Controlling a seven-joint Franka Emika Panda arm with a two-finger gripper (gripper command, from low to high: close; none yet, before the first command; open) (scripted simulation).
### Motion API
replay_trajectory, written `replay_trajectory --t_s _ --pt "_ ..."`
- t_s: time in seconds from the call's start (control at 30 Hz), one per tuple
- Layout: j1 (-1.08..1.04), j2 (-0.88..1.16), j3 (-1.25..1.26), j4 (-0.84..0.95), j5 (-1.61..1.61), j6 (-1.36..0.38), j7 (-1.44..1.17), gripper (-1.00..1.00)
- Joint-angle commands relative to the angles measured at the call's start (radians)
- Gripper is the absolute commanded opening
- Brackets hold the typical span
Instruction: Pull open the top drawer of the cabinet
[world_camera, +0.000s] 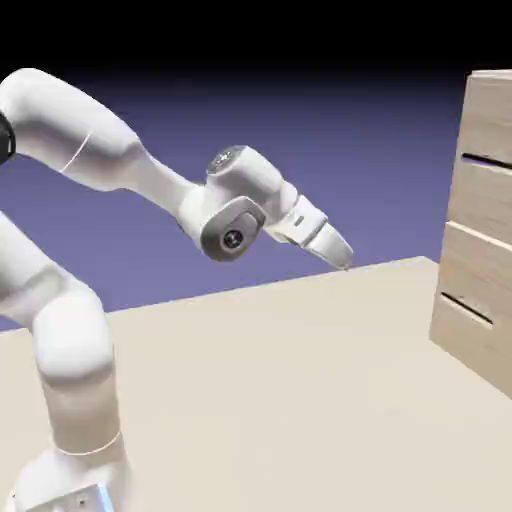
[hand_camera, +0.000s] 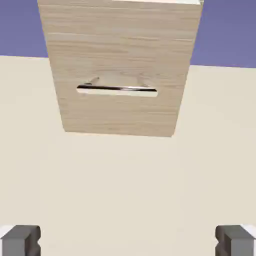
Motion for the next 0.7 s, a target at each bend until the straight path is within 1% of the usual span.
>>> replay_trajectory --t_s 0.0,0.67 --pt "0.013 0.02 -0.016 0.024 0.044 -0.001 -0.009 0.0" --pt "0.263 0.418 -0.335 0.499 0.913 -0.029 -0.193 0.0"
